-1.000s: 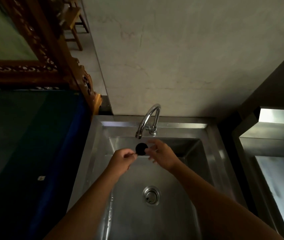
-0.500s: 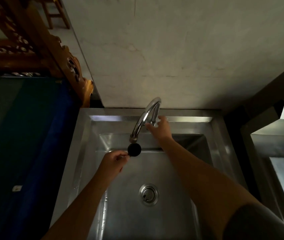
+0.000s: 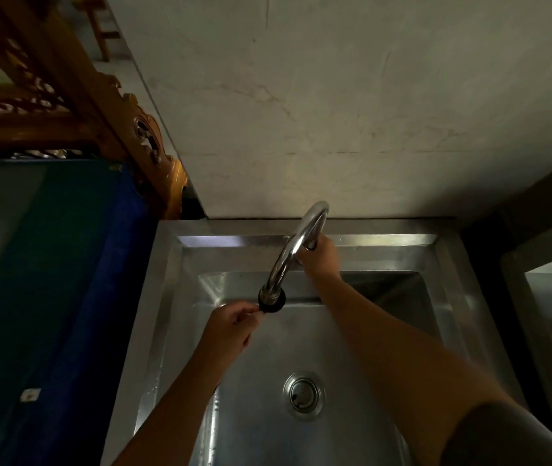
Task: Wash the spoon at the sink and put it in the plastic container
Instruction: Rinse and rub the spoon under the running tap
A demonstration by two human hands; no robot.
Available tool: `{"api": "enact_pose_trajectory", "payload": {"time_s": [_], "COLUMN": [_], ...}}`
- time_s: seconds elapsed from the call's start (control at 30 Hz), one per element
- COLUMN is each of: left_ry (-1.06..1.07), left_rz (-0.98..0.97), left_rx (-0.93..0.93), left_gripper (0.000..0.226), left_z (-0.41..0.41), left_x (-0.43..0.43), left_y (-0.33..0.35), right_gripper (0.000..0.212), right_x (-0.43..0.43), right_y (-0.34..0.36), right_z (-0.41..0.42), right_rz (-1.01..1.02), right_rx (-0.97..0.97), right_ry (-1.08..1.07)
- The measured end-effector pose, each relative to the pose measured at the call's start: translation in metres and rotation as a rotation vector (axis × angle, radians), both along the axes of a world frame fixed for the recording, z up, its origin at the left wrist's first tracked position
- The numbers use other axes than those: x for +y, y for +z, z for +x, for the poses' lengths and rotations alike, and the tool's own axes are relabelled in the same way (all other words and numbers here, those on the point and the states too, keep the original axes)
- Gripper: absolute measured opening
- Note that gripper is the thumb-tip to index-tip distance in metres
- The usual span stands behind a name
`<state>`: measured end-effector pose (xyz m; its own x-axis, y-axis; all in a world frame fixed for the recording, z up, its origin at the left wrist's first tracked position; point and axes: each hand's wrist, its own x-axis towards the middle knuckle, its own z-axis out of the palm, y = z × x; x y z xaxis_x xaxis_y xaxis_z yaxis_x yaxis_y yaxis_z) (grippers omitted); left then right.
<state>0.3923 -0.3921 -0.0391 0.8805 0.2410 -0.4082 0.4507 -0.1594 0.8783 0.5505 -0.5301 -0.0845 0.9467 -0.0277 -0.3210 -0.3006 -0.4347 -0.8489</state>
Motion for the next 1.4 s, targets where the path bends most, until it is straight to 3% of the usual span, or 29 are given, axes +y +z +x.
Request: {"api": "enact_pose_trajectory", "payload": {"time_s": [1.4], "left_ry": [0.021], "left_rz": [-0.075], "left_rx": [0.001], "left_gripper": [0.013], "left_z": [-0.002], "left_x": [-0.008], "left_y": [-0.014], "right_gripper": [0.025], "right_x": [0.012], "right_y": [-0.013], "right_z": [0.017], "right_rz": [0.141], "right_rx": [0.071], "right_ry": [-0.185]}}
